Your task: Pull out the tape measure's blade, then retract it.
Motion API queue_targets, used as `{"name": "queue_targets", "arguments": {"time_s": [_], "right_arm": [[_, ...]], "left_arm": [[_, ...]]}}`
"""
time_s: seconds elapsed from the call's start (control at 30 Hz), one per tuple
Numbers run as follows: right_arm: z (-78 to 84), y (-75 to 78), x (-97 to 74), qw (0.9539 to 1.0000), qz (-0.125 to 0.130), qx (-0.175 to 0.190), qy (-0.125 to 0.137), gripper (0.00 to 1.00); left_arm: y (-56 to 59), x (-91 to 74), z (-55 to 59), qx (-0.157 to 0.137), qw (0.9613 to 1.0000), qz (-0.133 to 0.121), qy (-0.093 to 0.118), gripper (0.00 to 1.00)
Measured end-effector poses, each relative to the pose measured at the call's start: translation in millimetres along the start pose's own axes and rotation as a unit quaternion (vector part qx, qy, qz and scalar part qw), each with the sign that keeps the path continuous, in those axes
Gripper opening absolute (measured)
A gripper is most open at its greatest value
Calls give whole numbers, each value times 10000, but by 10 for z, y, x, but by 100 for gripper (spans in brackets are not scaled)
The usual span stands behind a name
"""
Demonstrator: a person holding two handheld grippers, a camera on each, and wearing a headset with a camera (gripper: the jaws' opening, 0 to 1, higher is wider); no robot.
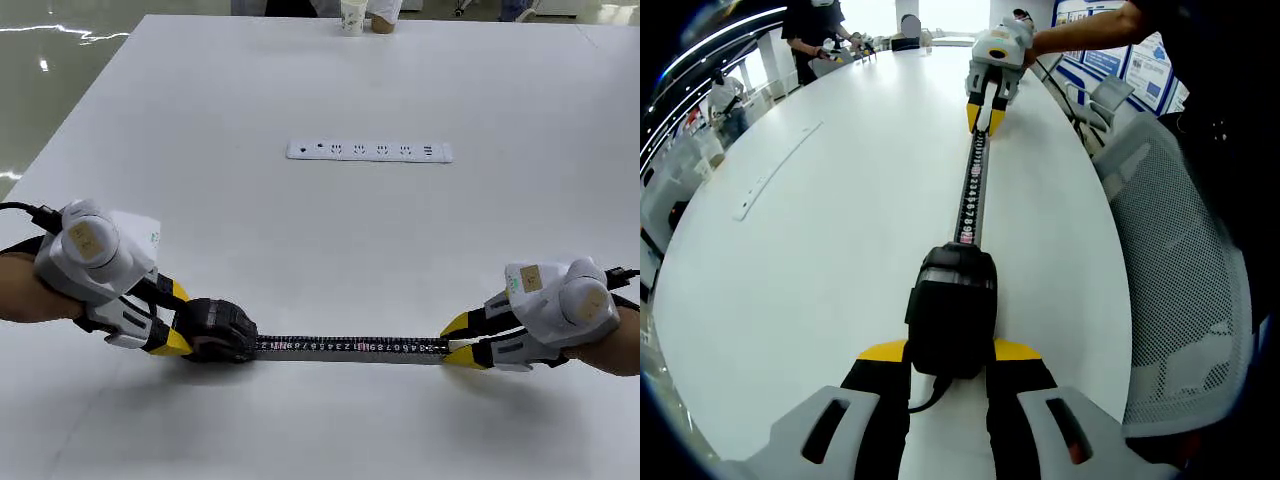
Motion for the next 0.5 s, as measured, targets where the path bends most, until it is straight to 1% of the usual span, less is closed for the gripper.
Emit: {"name": "queue_targets", "arguments": {"time_s": [0.23,0.5], "right_arm": [[-19,-18,-17,10000,-6,3,-16,8],[-26,-39,-10,9999,-76,-10,-86,8]], "left_arm": [[-2,3,0,-13,10000,-9,-3,23],[-2,14,-18,68,10000,-15,-60,23]]}}
Point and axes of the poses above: the centre of the closed fingertips' face, and the gripper's own axes: x roughly forward along the fingers, y roughly to its right, z roughly out of its underside, the point moved 2 cm from there along -x, roughly backward along the fingers, and after that the axes turned 9 degrees about -y, right-handed, at the moved point
